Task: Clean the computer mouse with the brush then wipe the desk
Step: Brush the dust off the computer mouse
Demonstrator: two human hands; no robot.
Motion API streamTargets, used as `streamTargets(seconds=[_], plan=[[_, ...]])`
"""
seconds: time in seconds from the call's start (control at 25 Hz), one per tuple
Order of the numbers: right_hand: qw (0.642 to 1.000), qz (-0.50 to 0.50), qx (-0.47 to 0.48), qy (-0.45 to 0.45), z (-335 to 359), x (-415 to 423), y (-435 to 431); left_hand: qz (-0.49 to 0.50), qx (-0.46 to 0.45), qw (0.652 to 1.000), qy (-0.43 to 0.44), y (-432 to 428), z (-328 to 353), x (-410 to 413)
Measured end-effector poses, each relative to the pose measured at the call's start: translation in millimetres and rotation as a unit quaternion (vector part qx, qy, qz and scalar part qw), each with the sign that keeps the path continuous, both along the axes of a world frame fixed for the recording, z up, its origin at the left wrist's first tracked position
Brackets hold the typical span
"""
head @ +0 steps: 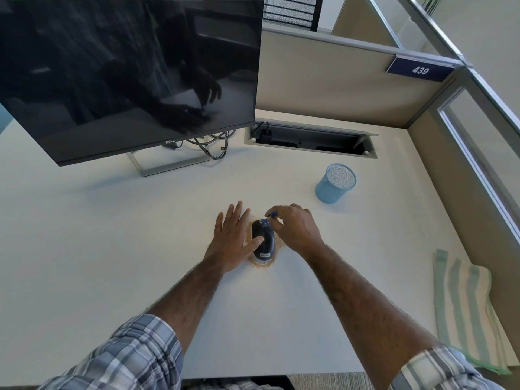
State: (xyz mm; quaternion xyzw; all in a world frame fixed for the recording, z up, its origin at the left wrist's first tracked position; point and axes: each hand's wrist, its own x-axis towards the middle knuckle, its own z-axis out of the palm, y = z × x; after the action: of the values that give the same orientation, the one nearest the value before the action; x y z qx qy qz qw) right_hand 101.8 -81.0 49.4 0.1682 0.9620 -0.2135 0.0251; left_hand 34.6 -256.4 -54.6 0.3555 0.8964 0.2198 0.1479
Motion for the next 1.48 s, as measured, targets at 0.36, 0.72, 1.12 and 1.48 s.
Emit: streamTargets(seconds=[0.36,0.72,1.12,1.48], plan=[[0.999,-0.035,-0.034,0.002,0,-2,5,-0.002,-0.011,1.0,0.006,0,-1,0],[0.999,0.019,-0.028,-0.041,3,-21,3,0.0,-0.008,1.0,-0.007,0,0,-1],[0.994,0.064,-0.045,-0.073,11,-28,-4,0.001,-0.013,1.0,-0.003,1,-1,0],[0.999,0.02,0.022,-0.032,11,-21,5,0.003,-0.011,1.0,-0.009,1,2,1]])
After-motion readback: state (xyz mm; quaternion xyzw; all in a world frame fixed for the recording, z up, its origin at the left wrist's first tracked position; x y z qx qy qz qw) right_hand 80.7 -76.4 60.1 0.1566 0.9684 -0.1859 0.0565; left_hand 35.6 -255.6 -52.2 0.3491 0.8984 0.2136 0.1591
